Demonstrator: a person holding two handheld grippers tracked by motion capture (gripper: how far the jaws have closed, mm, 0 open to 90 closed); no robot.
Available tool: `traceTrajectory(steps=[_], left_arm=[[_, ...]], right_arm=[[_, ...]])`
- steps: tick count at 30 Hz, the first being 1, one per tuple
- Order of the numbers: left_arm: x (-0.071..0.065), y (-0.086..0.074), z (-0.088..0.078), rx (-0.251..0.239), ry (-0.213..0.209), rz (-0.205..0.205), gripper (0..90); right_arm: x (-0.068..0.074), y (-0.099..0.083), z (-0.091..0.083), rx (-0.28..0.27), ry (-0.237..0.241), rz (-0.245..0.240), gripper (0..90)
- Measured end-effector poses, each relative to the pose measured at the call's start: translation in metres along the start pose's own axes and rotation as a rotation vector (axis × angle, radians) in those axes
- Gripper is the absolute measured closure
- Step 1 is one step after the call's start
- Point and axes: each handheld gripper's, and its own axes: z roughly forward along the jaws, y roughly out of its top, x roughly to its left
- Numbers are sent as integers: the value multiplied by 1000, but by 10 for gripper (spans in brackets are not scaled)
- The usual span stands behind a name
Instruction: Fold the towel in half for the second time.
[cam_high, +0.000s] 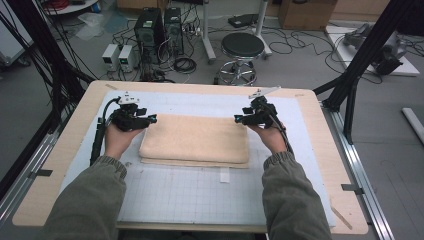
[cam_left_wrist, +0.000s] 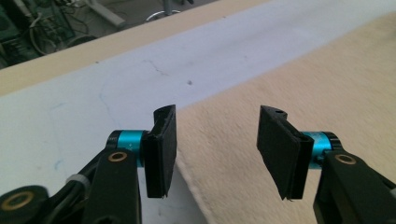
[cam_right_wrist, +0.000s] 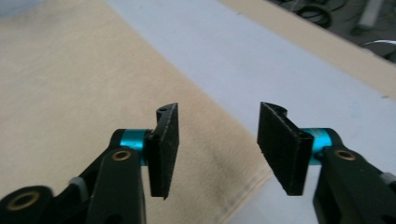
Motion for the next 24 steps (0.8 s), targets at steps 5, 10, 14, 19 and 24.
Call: traceTrajectory(steps=[5, 10, 14, 19, 24], left_arm=[[-10, -17, -10, 4, -68, 25, 446], [-25, -36, -26, -16, -108, 94, 447], [-31, -52, -36, -29, -135, 114, 437], [-37, -67, -45, -7, -178, 125, 454], [-42, -84, -52, -1, -183, 148, 450]], right_arm=[[16, -13, -4, 1, 30, -35, 370], [36, -29, -13, -4, 46, -96, 360], [50, -43, -19, -6, 65, -129, 356], [57, -58, -24, 36, 129, -94, 315], [69, -77, -36, -8, 108, -134, 341]])
